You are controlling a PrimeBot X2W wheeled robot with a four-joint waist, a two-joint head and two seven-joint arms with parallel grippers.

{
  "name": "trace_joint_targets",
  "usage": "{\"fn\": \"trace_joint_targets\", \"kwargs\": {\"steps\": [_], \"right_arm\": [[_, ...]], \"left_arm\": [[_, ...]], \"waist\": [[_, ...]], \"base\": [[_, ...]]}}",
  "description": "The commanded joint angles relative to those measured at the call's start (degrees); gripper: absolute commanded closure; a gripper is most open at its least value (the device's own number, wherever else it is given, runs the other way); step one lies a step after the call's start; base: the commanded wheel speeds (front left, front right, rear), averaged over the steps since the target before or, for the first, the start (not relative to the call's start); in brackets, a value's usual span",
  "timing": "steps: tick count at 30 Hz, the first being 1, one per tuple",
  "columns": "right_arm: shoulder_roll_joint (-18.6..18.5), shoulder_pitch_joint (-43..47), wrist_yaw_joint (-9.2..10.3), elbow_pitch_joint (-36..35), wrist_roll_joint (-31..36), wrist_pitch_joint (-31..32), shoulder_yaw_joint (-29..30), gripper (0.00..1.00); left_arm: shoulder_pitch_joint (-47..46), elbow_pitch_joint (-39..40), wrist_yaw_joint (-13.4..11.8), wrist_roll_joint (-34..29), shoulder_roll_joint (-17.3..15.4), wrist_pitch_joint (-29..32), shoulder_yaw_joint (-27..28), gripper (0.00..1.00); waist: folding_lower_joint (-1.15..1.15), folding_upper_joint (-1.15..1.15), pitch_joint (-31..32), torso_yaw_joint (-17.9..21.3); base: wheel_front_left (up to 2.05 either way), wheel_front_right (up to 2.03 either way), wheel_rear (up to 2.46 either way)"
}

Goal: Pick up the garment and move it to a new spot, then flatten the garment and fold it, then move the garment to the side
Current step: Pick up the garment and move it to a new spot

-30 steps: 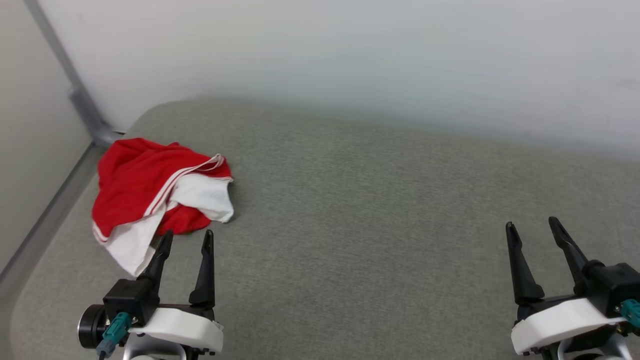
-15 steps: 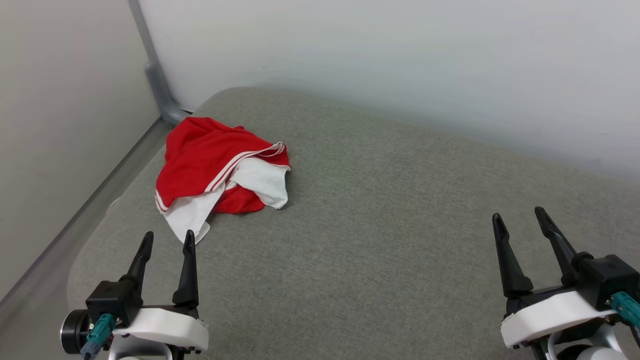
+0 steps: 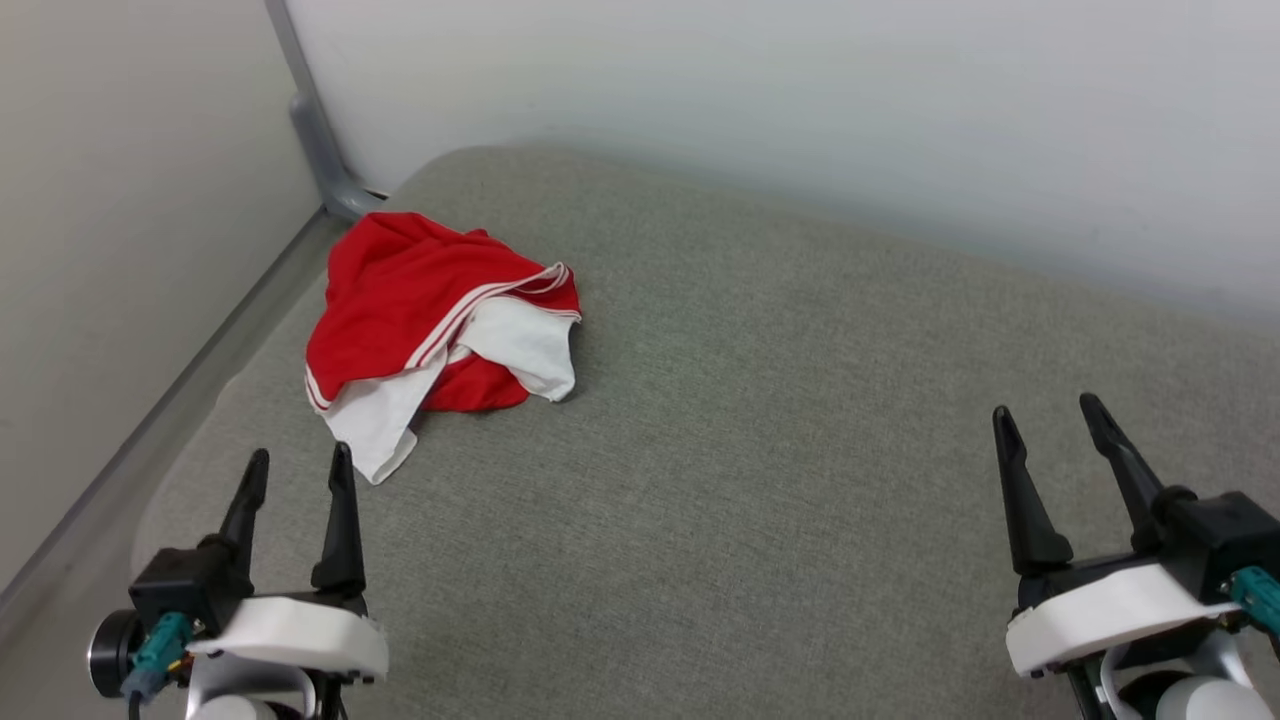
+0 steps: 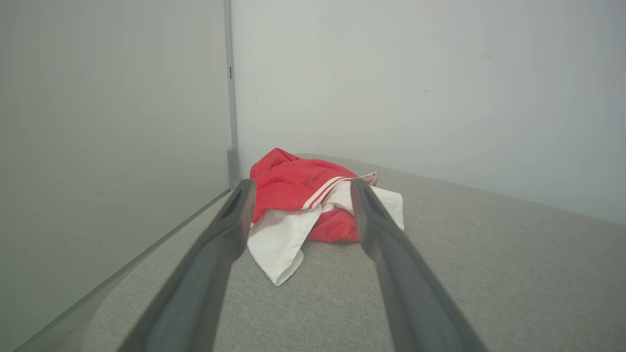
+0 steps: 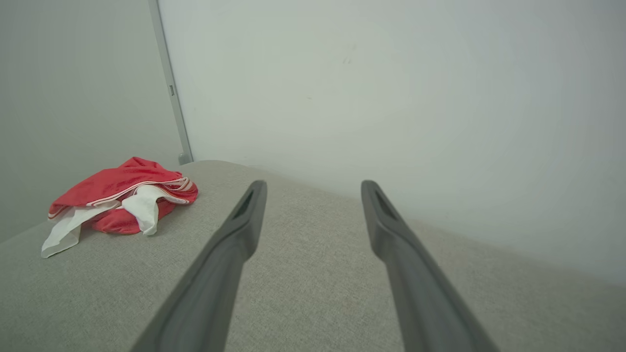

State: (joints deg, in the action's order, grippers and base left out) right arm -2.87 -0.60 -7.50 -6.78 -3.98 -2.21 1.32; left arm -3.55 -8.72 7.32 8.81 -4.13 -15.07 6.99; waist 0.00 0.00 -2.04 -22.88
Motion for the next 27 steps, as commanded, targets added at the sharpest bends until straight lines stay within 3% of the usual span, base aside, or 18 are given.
{"fn": "trace_joint_targets", "kwargs": {"steps": [1,6,14,20,27], "right_arm": [[0.0,-1.0,0.02,-0.5,0.4,0.1,0.0,0.00],[0.0,-3.0,0.02,-2.2,1.8,1.5,0.0,0.00],[0.0,-7.1,0.02,-5.0,4.2,3.5,0.4,0.00],[0.0,-9.8,0.02,-6.3,5.2,4.1,1.1,0.00],[0.0,-11.3,0.02,-7.8,5.4,4.4,1.9,0.00]], "left_arm": [[-1.2,-0.4,0.0,0.2,-0.1,-0.1,0.2,0.00],[-7.8,-4.1,0.1,2.9,-1.9,-0.1,1.1,0.00],[-22.1,-10.9,0.2,11.7,-9.7,6.3,-1.9,0.00],[-31.5,-15.2,0.2,19.3,-17.5,15.5,-5.1,0.00],[-40.3,-19.8,0.2,27.3,-25.6,31.2,-10.1,0.00]], "waist": [[0.00,0.00,-1.4,0.8],[0.00,0.00,-6.0,2.9],[0.00,0.00,-14.4,7.0],[0.00,0.00,-19.9,9.3],[0.00,0.00,-25.1,11.2]], "base": [[0.00,0.00,0.00],[0.00,0.00,0.00],[0.00,0.00,0.00],[0.00,0.00,0.00],[0.00,0.00,0.00]]}}
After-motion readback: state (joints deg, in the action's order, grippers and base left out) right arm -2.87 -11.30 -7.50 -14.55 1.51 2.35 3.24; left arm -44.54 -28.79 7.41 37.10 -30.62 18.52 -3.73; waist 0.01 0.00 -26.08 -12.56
